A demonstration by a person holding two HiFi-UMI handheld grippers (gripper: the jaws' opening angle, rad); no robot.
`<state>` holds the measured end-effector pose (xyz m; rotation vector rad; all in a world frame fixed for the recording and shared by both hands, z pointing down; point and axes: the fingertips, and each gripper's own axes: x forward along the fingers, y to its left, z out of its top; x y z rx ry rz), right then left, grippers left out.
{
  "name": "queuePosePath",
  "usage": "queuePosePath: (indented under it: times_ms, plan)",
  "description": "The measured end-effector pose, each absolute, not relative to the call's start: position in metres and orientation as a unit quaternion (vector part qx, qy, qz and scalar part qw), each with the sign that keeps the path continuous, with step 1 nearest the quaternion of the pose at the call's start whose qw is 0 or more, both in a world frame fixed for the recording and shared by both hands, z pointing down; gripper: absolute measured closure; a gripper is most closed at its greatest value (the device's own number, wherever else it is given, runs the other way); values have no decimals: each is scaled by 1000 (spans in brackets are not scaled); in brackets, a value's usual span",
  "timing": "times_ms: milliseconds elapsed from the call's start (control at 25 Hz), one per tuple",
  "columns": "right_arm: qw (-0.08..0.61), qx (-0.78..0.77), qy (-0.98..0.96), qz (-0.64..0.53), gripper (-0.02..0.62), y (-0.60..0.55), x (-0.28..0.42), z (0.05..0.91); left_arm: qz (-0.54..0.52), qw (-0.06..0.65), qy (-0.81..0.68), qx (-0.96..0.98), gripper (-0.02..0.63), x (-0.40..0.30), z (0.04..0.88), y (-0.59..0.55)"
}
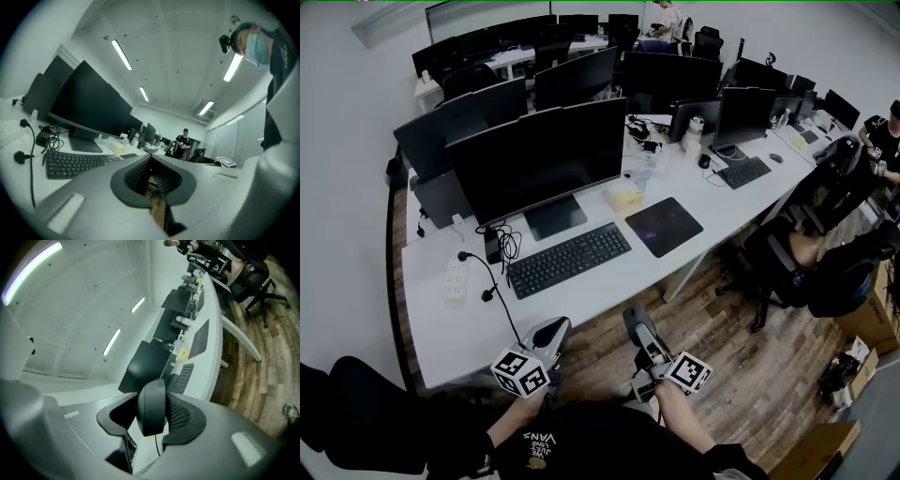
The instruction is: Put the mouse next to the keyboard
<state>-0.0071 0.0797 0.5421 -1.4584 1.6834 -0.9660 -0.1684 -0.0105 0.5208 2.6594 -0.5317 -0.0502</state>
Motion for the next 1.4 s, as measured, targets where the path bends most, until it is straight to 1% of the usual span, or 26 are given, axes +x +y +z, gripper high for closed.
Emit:
queuePosePath:
  times_ms: [160,400,560,840,1000,1160,1280,1320,1400]
  plan:
    - [346,-555,656,-377,416,74,10,542,-18,215,-197,956,604,-150,522,-10]
    - [359,-532,641,-420,415,63,32,552,-19,222,-220,950,604,-128,523,-15]
    - [339,-518,670,-410,415,53,55,543,-24,224,-239,945,604,-107,520,-20]
    - [294,-553,583,-518,416,66,112,583,-34,228,-272,934,604,-61,525,-18]
    - [291,-497,673,-465,416,49,130,558,-45,234,-296,925,604,-38,526,-12]
    - [271,-473,707,-452,416,45,150,550,-55,236,-322,915,604,-22,527,-3]
    - [248,-514,628,-530,416,62,173,579,-55,242,-335,909,604,-15,530,7]
    - [248,-514,624,-534,416,62,177,581,-52,244,-339,907,604,-13,532,10]
    - [269,-478,675,-494,416,50,176,564,-45,247,-346,904,604,-13,534,14]
